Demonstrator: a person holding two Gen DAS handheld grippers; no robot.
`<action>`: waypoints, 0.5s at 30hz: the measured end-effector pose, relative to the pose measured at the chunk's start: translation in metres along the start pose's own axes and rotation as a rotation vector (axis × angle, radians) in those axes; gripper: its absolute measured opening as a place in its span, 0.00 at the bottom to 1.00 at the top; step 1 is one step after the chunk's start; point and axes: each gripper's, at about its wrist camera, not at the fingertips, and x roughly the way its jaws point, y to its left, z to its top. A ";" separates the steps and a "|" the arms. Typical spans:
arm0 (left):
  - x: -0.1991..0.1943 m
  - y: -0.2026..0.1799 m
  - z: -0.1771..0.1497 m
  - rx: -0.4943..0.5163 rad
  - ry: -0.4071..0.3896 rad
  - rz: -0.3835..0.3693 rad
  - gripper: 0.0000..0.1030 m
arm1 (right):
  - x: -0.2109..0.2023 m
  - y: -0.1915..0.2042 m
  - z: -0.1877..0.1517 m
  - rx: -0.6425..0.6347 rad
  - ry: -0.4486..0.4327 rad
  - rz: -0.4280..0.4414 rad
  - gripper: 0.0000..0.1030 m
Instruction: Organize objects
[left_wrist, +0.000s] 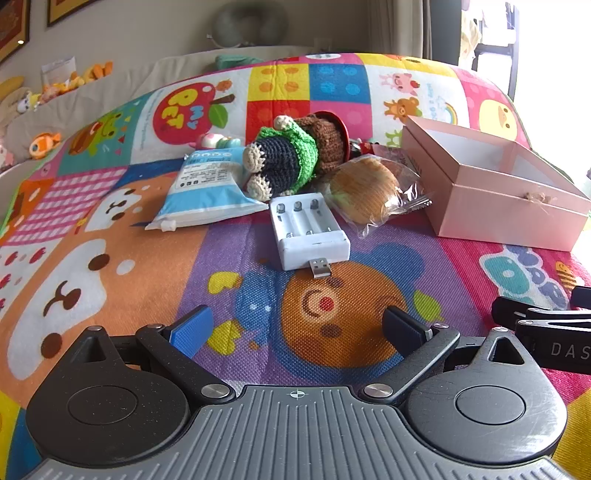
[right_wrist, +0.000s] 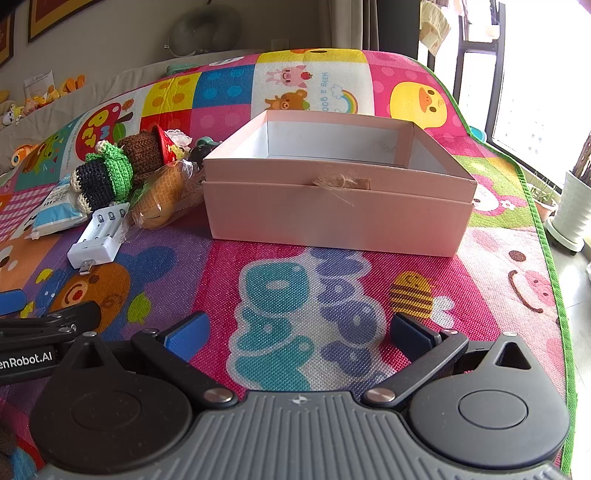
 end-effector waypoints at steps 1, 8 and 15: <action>-0.001 -0.001 0.000 -0.001 0.000 -0.001 0.98 | 0.000 0.000 0.000 0.000 0.000 0.000 1.00; -0.004 -0.002 -0.002 0.000 -0.001 0.000 0.98 | -0.001 0.000 0.001 -0.001 0.000 0.000 1.00; -0.004 -0.001 -0.002 -0.002 -0.001 0.000 0.98 | 0.000 0.000 0.001 0.000 0.000 0.001 1.00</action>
